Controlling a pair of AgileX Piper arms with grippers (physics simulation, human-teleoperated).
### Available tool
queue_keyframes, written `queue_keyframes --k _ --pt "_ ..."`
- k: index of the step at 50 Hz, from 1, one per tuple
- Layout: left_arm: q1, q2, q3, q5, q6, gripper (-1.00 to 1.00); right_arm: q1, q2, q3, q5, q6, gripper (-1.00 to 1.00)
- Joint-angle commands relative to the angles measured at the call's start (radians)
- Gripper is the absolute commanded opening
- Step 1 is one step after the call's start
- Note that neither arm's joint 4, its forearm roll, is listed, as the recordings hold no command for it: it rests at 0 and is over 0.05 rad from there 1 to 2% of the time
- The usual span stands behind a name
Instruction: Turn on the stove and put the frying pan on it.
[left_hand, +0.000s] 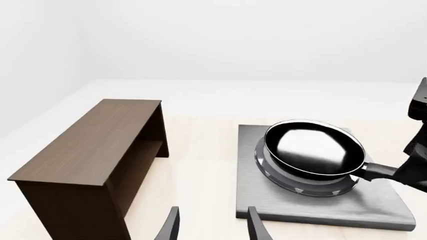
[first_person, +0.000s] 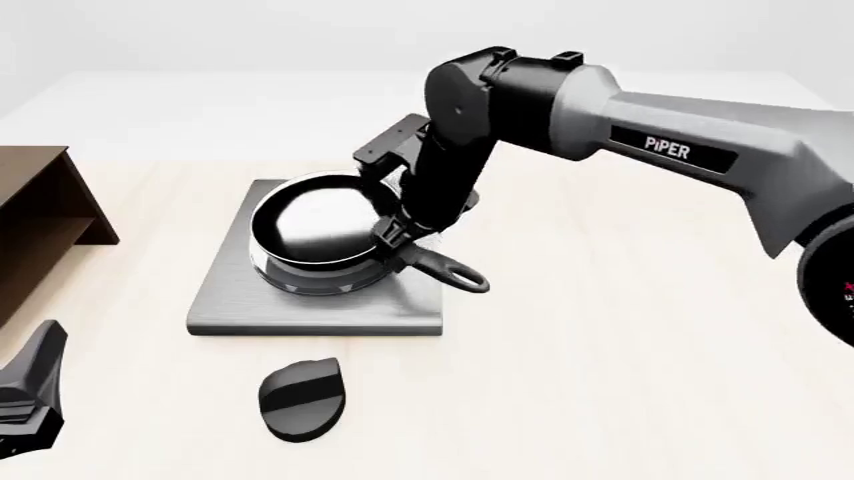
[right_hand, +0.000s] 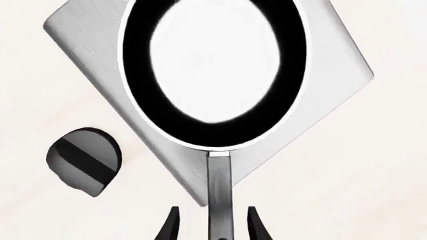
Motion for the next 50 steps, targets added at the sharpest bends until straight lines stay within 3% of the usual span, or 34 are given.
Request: queue_keyframes --k 1,5,9,12,15,23,26,29,31,35,37,39,40,42,47,50 --pt "0.000 0.000 0.000 0.000 0.000 1.00 0.010 -0.118 0.055 0.020 -0.029 1.00" --pt "-0.001 0.000 0.000 -0.001 0.000 1.00 0.015 -0.172 0.115 -0.015 -0.032 1.00" --pt "-0.001 0.000 0.000 -0.002 0.001 1.00 0.003 -0.266 0.231 -0.119 -0.037 1.00" --pt "0.000 0.000 0.000 -0.003 0.001 1.00 0.014 -0.306 0.271 -0.160 -0.014 1.00" --pt "-0.001 0.000 0.000 -0.003 0.000 1.00 0.062 -0.393 0.364 -0.262 0.076 1.00" --pt "-0.001 0.000 0.000 -0.003 0.000 1.00 0.011 -0.579 0.601 -0.477 0.070 1.00" --pt "0.000 0.000 0.000 -0.003 0.000 1.00 0.035 -0.647 0.684 -0.554 0.127 1.00" --pt "0.000 0.000 0.000 -0.004 0.002 1.00 0.021 -0.700 0.776 -0.633 0.131 1.00" --pt "0.000 0.000 0.000 -0.005 0.002 1.00 0.051 -0.746 0.836 -0.701 0.183 1.00" --pt "-0.001 0.000 0.000 -0.005 0.002 1.00 0.002 -0.777 0.923 -0.773 0.135 1.00" --pt "0.000 0.000 0.000 -0.005 0.003 1.00 0.010 -0.828 0.964 -0.815 0.196 1.00" --pt "0.000 0.000 0.000 -0.005 0.003 1.00 -0.059 -0.887 1.020 -0.852 0.133 1.00" --pt "0.000 0.000 0.000 -0.005 0.004 1.00 -0.071 -0.901 1.042 -0.868 0.127 1.00" --pt "0.001 0.000 0.000 -0.004 0.003 1.00 -0.090 -0.970 1.096 -0.910 0.150 1.00" --pt "0.002 0.000 0.000 -0.004 0.003 1.00 -0.193 -1.095 1.213 -0.970 0.120 1.00" --pt "0.000 0.000 0.000 -0.005 0.004 1.00 -0.259 -1.224 1.331 -1.046 0.129 1.00"
